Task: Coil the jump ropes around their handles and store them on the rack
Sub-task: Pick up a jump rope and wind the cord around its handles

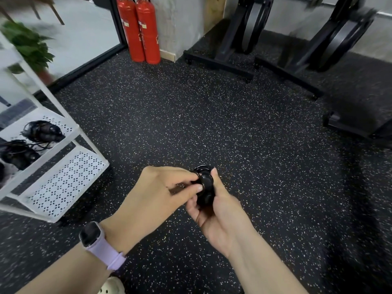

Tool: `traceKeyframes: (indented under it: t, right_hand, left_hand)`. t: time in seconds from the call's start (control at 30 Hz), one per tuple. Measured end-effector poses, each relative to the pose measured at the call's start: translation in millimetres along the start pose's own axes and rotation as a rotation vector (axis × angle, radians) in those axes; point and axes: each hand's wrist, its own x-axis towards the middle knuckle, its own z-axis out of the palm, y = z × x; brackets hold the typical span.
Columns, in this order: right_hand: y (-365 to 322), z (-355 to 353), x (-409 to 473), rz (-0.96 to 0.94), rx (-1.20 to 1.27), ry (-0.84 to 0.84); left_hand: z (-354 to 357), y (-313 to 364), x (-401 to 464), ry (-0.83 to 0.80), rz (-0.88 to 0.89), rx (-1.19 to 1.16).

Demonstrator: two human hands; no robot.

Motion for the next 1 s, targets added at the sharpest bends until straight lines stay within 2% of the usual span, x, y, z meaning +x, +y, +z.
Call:
traceKeyframes:
  t: [0.17, 0.3, 0.57, 0.8, 1.0]
  right_hand:
    - [12.1, 1.1, 5.8, -0.037, -0.035, 0.114]
    - [15.9, 1.5, 7.2, -0.047, -0.047, 0.142]
    - [18.3, 2.2, 8.7, -0.079, -0.071, 0.205]
    - [16.1, 1.1, 6.2, -0.095, -0.072, 0.176]
    - [18.1, 1.2, 9.6, -0.164, -0.127, 0.231]
  left_hand:
    - [-1.1, -9.4, 0.0, -0.074, -0.235, -0.178]
    - [0.1, -14.3, -2.3, -0.066, -0.349, -0.265]
    - [9.4, -20.7, -1.3, -0.103, -0.393, -0.379]
    - [9.9, -22.7, 0.0, -0.129, -0.422, -0.502]
    - [13.6, -19.6, -1.3, -0.14, -0.4, -0.469]
